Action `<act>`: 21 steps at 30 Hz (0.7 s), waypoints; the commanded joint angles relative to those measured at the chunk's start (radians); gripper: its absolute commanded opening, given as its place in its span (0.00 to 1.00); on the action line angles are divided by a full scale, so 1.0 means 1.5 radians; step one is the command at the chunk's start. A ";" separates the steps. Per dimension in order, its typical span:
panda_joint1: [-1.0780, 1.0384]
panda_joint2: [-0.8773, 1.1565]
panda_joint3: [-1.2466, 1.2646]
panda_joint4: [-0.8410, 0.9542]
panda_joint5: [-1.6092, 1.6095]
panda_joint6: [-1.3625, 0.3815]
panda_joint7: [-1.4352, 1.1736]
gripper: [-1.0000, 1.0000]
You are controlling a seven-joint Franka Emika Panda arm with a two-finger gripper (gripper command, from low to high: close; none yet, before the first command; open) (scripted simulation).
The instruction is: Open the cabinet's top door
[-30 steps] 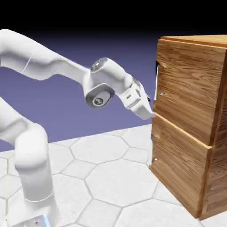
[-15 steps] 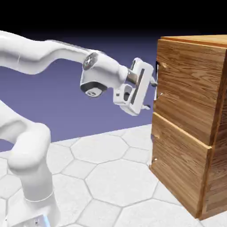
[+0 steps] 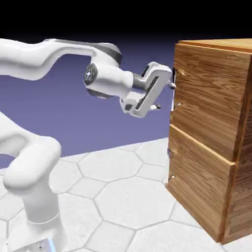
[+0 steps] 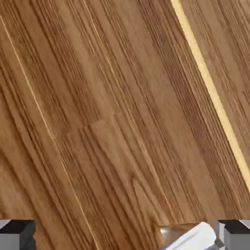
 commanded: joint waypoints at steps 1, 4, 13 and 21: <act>-0.009 -0.004 0.010 0.003 0.029 -0.002 0.012 0.50; -0.036 -0.017 0.039 0.013 0.116 -0.009 0.046 0.50; -0.117 -0.056 0.127 0.042 0.377 -0.030 0.151 0.50; -0.189 -0.090 0.205 0.067 0.609 -0.048 0.244 0.50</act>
